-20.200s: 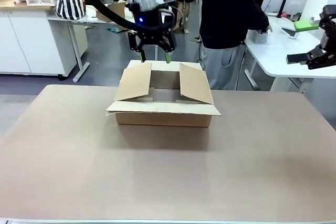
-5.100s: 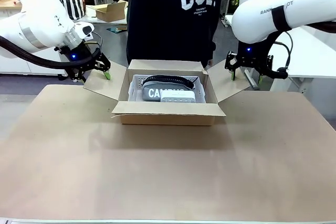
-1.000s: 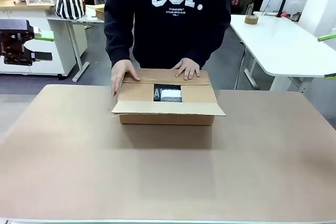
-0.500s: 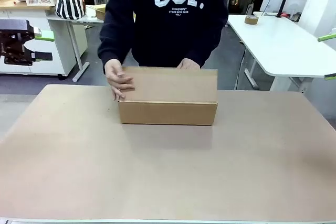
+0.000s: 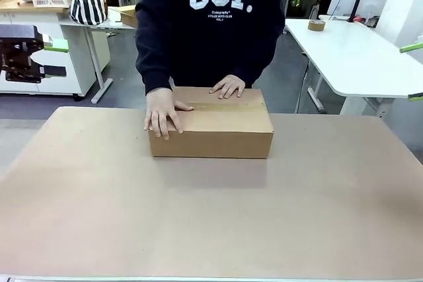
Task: Pack the gift set into the box.
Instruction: Press and hold the closed box until the human finishes sealing it.
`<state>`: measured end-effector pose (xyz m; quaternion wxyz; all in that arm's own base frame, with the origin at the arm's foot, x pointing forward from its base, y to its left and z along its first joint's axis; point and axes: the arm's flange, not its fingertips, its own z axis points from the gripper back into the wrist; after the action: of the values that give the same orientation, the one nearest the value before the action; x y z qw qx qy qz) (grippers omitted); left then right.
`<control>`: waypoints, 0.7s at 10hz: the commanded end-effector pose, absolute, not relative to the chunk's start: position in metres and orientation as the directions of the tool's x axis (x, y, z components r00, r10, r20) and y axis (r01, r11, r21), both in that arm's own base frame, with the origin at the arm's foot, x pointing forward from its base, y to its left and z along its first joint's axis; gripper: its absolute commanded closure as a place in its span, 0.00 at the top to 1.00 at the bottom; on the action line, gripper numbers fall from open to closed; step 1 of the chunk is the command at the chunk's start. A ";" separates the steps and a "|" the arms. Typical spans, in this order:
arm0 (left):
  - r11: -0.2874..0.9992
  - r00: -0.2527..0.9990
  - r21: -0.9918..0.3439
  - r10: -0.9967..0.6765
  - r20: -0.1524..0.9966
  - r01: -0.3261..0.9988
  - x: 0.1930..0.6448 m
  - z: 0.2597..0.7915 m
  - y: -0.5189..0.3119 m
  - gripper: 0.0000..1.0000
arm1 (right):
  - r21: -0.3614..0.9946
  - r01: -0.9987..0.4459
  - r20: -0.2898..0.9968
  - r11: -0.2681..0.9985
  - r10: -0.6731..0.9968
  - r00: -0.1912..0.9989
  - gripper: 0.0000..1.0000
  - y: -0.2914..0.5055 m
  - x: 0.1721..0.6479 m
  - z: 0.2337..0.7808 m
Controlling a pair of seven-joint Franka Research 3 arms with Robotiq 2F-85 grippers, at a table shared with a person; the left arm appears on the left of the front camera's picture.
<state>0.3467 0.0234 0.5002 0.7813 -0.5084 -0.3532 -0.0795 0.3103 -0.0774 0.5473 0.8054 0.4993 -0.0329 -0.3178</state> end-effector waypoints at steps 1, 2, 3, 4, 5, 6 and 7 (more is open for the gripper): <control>0.458 0.731 -0.743 0.251 0.635 0.488 0.347 0.499 0.021 1.00 | 0.837 0.466 -0.264 0.288 -0.534 0.803 1.00 -0.078 0.311 0.549; 0.458 0.731 -0.743 0.251 0.635 0.488 0.347 0.499 0.021 1.00 | 0.837 0.466 -0.264 0.288 -0.534 0.803 1.00 -0.078 0.311 0.549; 0.458 0.731 -0.743 0.251 0.635 0.488 0.347 0.499 0.021 1.00 | 0.837 0.466 -0.264 0.288 -0.534 0.803 1.00 -0.078 0.311 0.549; 0.458 0.731 -0.743 0.251 0.635 0.488 0.347 0.499 0.021 1.00 | 0.837 0.466 -0.264 0.288 -0.534 0.803 1.00 -0.078 0.311 0.549; 0.458 0.731 -0.743 0.251 0.635 0.488 0.347 0.499 0.021 1.00 | 0.837 0.466 -0.264 0.288 -0.534 0.803 1.00 -0.078 0.311 0.549; 0.458 0.731 -0.743 0.251 0.635 0.488 0.347 0.499 0.021 1.00 | 0.837 0.466 -0.264 0.288 -0.534 0.803 1.00 -0.078 0.311 0.549; 0.458 0.731 -0.743 0.251 0.635 0.488 0.347 0.499 0.021 1.00 | 0.837 0.466 -0.264 0.288 -0.534 0.803 1.00 -0.078 0.311 0.549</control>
<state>0.3467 0.0234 0.5002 0.7813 -0.5084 -0.3532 -0.0795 0.3102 -0.0774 0.5473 0.8053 0.4993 -0.0329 -0.3179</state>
